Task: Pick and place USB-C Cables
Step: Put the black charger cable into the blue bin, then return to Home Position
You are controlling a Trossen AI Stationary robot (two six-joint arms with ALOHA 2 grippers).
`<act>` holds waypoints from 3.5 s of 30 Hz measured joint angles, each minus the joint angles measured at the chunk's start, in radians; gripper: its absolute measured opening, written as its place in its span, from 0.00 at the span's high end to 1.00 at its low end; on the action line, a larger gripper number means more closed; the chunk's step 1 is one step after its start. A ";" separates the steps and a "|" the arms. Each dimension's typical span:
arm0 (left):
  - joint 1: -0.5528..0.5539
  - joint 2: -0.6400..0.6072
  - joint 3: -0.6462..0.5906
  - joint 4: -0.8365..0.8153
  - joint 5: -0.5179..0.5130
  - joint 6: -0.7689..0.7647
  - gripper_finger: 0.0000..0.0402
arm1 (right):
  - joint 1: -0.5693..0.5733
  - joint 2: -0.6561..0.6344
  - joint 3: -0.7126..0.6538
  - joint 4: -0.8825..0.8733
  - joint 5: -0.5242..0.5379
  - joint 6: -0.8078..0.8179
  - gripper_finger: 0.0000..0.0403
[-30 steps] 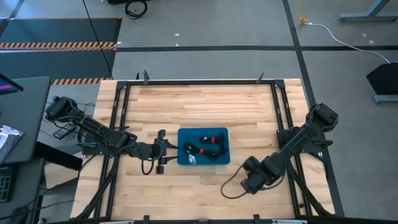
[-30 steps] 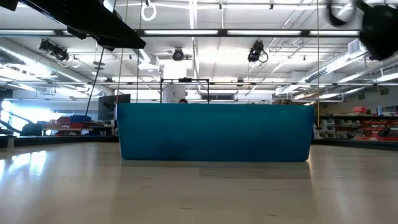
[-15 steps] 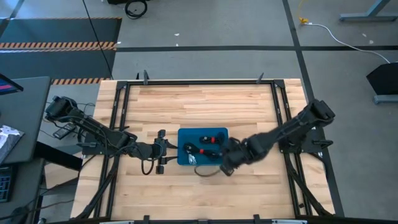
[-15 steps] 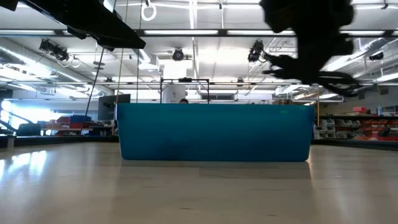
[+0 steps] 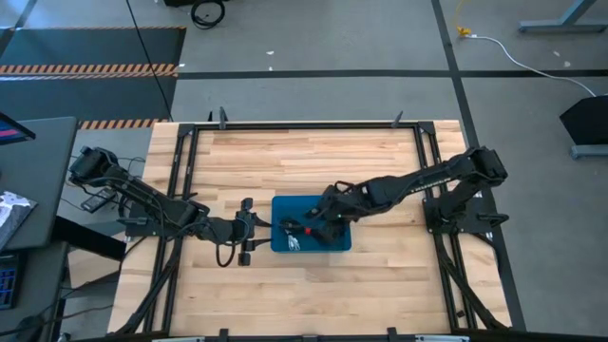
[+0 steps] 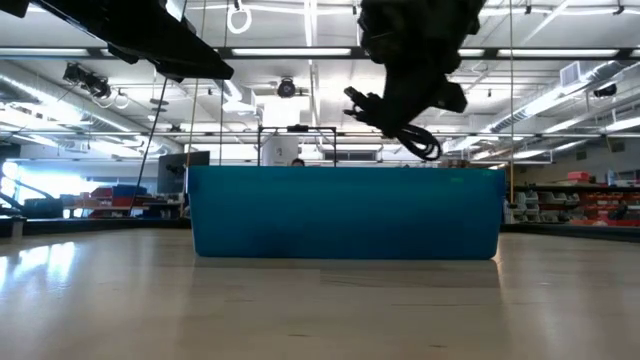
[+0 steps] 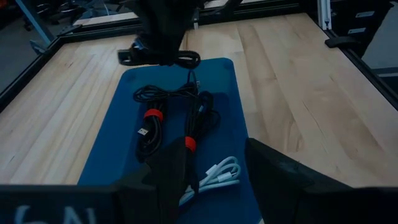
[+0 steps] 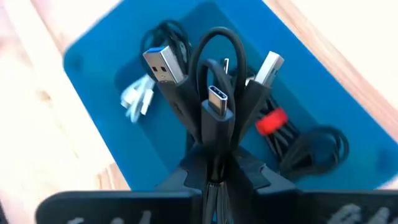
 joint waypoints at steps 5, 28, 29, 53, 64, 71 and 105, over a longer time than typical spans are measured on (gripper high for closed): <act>0.000 0.000 0.000 0.000 0.000 0.000 0.57 | -0.032 0.000 0.000 0.066 -0.030 -0.074 0.90; 0.000 0.000 0.000 -0.002 0.000 0.000 0.57 | -0.046 0.000 -0.001 0.140 -0.042 -0.113 0.64; 0.000 0.000 0.000 -0.004 0.000 0.000 0.57 | -0.046 0.000 -0.001 0.140 -0.042 -0.116 0.63; 0.018 0.000 0.002 0.225 0.000 0.232 0.57 | 0.048 -0.010 -0.002 0.481 0.081 -0.664 0.62; 0.161 0.000 0.111 0.257 0.045 0.216 0.57 | 0.073 -0.190 -0.002 0.475 0.047 -0.809 0.62; 0.359 0.000 0.251 0.070 0.323 0.111 0.57 | 0.080 -0.323 -0.046 0.459 0.051 -0.862 0.63; 0.365 -0.009 0.067 0.297 0.297 0.115 0.57 | -0.168 -0.400 -0.662 1.276 -0.206 -0.811 0.63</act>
